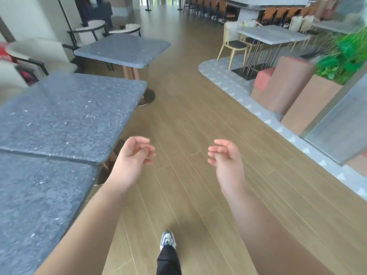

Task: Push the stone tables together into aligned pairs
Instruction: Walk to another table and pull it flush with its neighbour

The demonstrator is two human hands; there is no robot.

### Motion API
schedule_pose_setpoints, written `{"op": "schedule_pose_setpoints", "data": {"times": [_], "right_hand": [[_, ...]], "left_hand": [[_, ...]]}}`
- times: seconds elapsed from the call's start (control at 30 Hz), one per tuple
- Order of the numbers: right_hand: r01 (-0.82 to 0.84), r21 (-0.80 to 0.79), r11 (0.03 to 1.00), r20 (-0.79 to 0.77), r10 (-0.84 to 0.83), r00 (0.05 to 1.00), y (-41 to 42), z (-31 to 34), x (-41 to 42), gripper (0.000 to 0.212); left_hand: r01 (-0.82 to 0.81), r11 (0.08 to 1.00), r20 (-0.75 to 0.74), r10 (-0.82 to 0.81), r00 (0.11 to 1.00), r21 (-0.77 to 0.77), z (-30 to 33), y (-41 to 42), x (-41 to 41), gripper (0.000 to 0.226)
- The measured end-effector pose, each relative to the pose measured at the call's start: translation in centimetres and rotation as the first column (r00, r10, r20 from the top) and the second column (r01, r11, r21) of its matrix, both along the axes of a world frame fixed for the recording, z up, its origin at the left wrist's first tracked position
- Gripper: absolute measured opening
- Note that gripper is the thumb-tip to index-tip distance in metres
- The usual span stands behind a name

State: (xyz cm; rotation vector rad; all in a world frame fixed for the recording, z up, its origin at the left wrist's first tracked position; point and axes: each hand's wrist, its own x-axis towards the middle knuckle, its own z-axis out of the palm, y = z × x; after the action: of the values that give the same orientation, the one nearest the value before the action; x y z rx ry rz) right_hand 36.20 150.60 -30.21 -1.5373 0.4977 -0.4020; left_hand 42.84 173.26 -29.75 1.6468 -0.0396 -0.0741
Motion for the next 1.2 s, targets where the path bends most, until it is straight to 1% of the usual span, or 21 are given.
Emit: {"op": "schedule_pose_setpoints", "data": {"times": [0.13,0.2,0.27,0.4,0.57,0.67,0.87,1.0,1.2], "right_hand": [[-0.069,-0.03,0.997,-0.045,0.067,0.997,-1.5,0.1,11.7,0.04],[-0.092,-0.029,0.995,-0.052,0.09,0.995,-2.2,0.2,17.3,0.041],[-0.085,-0.004,0.996,-0.055,0.085,0.995,-3.2,0.3,22.3,0.042],[-0.09,0.076,0.993,-0.094,0.097,0.991,-6.7,-0.6,31.0,0.043],[-0.111,0.029,0.993,-0.125,0.114,0.986,-13.1,-3.1,43.7,0.042],[-0.182,0.006,0.983,-0.099,0.181,0.978,-16.8,-4.1,52.5,0.044],[-0.295,-0.034,0.955,-0.144,0.287,0.947,-22.5,-3.5,69.7,0.046],[-0.364,-0.042,0.931,-0.174,0.352,0.92,-22.9,-3.1,79.3,0.046],[-0.493,-0.035,0.869,-0.242,0.472,0.848,-20.1,-4.3,93.1,0.044]], "left_hand": [[-0.039,0.999,-0.04,0.039,0.998,-0.013,0.1,-1.7,10.9,0.023],[-0.022,1.0,-0.056,0.023,0.998,0.009,0.1,-3.2,15.8,0.025],[-0.019,0.999,-0.067,0.021,0.998,0.029,0.1,-4.7,20.5,0.026],[-0.042,0.999,-0.113,0.045,0.993,0.021,-0.6,-8.1,29.2,0.027],[-0.064,0.997,-0.127,0.069,0.99,0.045,-2.7,-13.8,41.6,0.029],[-0.1,0.993,-0.112,0.106,0.988,0.056,-3.5,-17.4,50.3,0.029],[-0.198,0.979,-0.127,0.202,0.971,0.048,-2.2,-23.5,66.0,0.027],[-0.24,0.97,-0.137,0.241,0.961,0.028,-1.8,-24.7,73.4,0.029],[-0.356,0.934,-0.228,0.343,0.911,-0.019,-4.6,-22.0,85.4,0.033]]}}
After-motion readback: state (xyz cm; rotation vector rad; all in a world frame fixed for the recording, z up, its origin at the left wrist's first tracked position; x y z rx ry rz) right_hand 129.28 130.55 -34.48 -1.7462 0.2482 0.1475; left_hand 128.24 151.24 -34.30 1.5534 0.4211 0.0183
